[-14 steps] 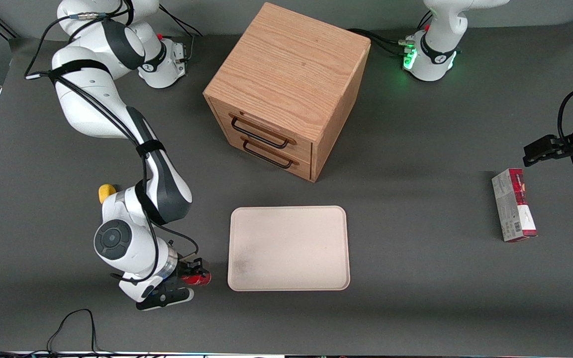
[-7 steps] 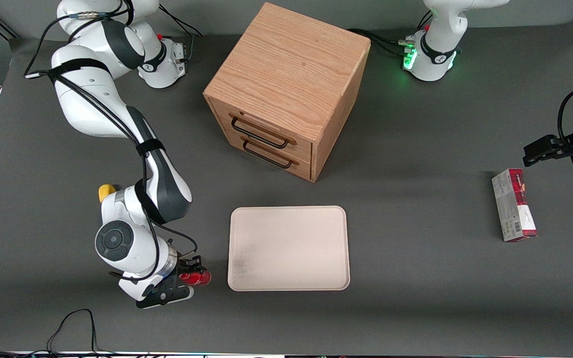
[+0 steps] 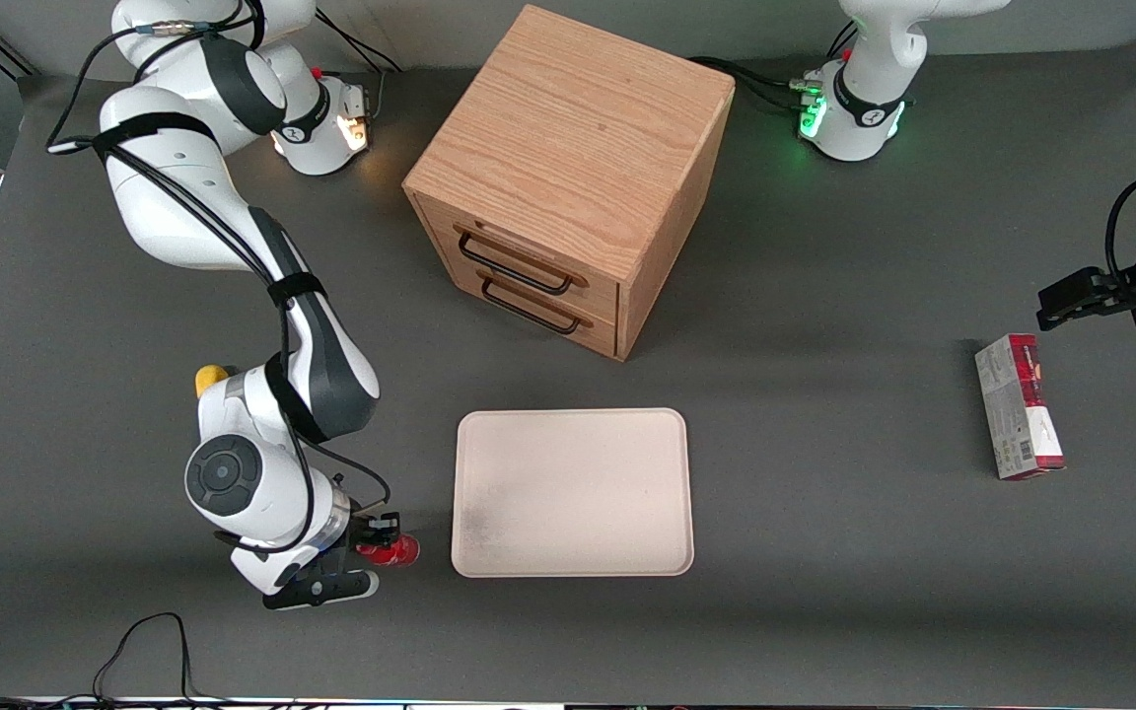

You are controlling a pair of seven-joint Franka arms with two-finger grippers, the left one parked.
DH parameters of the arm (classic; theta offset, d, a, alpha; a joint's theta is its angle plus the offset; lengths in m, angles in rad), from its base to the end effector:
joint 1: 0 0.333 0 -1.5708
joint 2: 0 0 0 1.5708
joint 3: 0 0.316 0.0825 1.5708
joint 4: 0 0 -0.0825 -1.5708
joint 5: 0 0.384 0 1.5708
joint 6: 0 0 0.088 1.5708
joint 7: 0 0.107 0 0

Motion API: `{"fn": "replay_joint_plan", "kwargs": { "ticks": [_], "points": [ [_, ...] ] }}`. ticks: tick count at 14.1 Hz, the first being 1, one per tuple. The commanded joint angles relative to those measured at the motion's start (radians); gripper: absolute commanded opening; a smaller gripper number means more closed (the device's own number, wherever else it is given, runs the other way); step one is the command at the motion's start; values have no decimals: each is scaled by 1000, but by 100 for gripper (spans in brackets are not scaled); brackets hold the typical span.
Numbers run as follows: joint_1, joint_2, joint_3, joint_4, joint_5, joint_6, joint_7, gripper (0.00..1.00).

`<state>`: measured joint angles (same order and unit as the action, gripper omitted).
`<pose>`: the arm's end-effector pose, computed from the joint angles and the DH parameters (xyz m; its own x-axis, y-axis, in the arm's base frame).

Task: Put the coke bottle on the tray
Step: 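Close the right gripper around the bottle's cap end and lift it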

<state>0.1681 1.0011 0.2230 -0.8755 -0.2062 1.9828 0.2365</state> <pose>0.7702 0.2209 0.3084 0.9863 0.1112 0.1216 0.1142 -0.9933 -0.0188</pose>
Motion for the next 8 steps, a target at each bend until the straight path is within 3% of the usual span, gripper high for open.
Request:
{"fn": "replay_joint_plan", "kwargs": {
  "ticks": [1, 6, 8],
  "points": [
    [2, -77, 6, -10, -15, -9, 56, 0],
    [31, -290, -28, -81, -13, -142, 90, 0],
    [62, -326, -19, -105, -12, -145, 228, 0]
  ]
}}
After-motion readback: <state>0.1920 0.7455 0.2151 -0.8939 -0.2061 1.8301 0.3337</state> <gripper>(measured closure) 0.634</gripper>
